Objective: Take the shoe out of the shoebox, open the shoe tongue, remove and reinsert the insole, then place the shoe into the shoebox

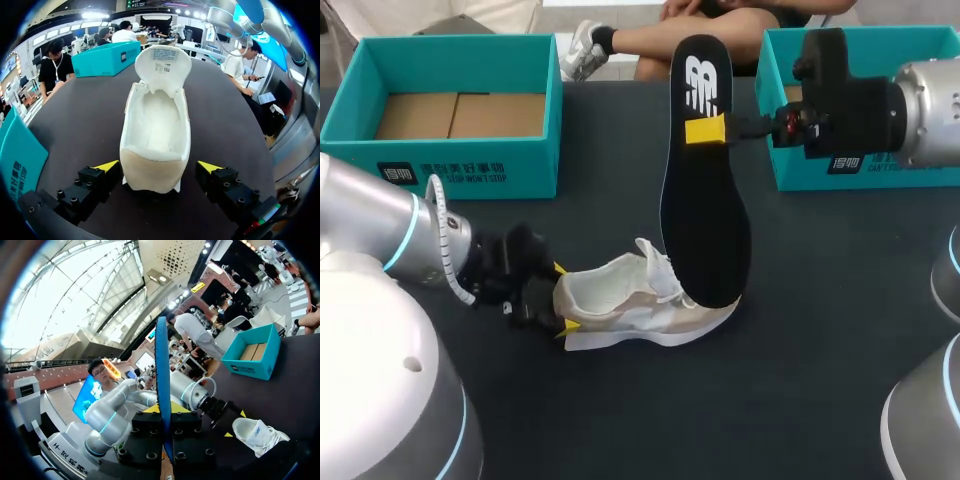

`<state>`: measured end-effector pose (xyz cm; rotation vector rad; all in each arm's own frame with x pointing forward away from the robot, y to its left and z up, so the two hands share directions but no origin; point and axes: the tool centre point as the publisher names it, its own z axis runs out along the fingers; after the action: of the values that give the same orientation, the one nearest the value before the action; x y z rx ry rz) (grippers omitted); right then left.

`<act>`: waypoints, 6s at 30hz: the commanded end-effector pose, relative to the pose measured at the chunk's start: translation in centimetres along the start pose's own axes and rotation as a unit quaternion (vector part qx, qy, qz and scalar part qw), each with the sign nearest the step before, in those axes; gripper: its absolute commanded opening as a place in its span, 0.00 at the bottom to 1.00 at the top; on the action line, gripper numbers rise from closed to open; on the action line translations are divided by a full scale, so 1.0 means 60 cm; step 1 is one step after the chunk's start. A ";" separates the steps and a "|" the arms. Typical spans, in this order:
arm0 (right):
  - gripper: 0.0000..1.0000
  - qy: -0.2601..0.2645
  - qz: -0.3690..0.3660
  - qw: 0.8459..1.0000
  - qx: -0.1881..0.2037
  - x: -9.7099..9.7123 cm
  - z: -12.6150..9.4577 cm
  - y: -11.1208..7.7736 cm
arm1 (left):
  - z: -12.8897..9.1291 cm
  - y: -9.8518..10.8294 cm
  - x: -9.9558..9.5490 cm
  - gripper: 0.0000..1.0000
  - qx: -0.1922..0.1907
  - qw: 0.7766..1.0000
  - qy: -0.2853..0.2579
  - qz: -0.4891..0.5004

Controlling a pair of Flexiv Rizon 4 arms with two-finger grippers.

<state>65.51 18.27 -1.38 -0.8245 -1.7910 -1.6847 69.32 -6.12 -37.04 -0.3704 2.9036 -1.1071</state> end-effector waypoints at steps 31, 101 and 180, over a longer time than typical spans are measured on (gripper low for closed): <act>0.00 -0.001 0.000 1.000 -0.001 0.000 0.004 -0.002 | -0.057 -0.051 -0.006 1.00 -0.241 0.969 0.049 0.020; 0.00 -0.001 0.000 1.000 -0.001 0.000 0.004 -0.002 | -0.053 -0.090 -0.044 1.00 -0.362 0.932 -0.006 0.024; 0.00 -0.001 0.000 1.000 -0.001 0.000 0.004 -0.002 | 0.082 -0.110 -0.049 0.00 -0.320 0.924 0.167 0.123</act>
<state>65.51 18.26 -1.38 -0.8247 -1.7909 -1.6847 73.54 -14.00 -37.26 0.1295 3.3914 -0.1696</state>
